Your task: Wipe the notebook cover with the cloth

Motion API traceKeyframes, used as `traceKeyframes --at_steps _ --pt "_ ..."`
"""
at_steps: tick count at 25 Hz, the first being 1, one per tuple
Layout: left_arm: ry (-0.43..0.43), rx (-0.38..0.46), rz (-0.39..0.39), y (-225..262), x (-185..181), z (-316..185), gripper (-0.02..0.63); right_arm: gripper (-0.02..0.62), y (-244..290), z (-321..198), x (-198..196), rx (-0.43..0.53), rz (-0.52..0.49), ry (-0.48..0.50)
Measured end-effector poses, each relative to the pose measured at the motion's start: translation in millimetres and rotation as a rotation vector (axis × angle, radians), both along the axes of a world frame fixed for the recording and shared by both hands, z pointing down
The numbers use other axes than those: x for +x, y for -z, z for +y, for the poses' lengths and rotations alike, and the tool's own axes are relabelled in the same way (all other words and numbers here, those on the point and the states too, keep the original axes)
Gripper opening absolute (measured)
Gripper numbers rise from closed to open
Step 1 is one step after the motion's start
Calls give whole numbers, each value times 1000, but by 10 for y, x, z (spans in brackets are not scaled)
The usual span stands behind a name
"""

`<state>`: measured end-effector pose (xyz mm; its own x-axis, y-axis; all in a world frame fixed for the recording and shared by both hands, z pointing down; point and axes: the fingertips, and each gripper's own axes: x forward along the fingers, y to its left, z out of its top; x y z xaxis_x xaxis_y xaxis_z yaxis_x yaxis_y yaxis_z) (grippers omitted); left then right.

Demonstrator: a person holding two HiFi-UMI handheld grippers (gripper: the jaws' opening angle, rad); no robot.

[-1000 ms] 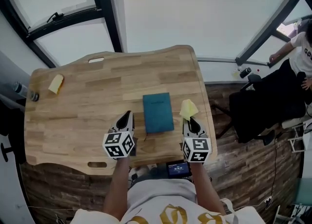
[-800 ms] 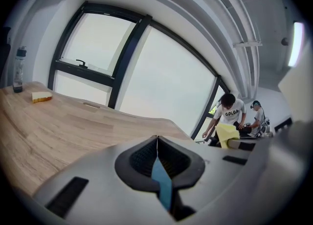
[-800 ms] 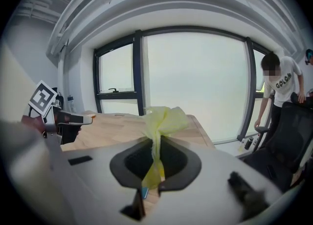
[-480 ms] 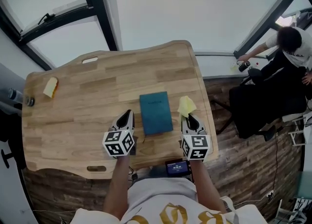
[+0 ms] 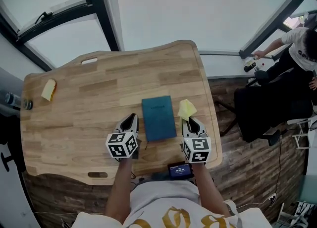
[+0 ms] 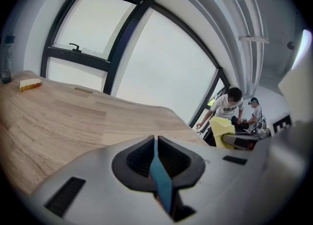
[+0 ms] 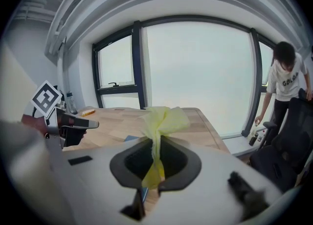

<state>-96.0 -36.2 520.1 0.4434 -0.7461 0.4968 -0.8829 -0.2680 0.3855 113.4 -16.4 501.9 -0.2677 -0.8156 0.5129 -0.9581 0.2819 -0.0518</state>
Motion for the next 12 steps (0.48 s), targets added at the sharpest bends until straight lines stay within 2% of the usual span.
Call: traceKeyframes --at_steps 12 --pt "-27 -129 27 -421 34 -137 16 37 -318 -285 -141 -78 23 50"
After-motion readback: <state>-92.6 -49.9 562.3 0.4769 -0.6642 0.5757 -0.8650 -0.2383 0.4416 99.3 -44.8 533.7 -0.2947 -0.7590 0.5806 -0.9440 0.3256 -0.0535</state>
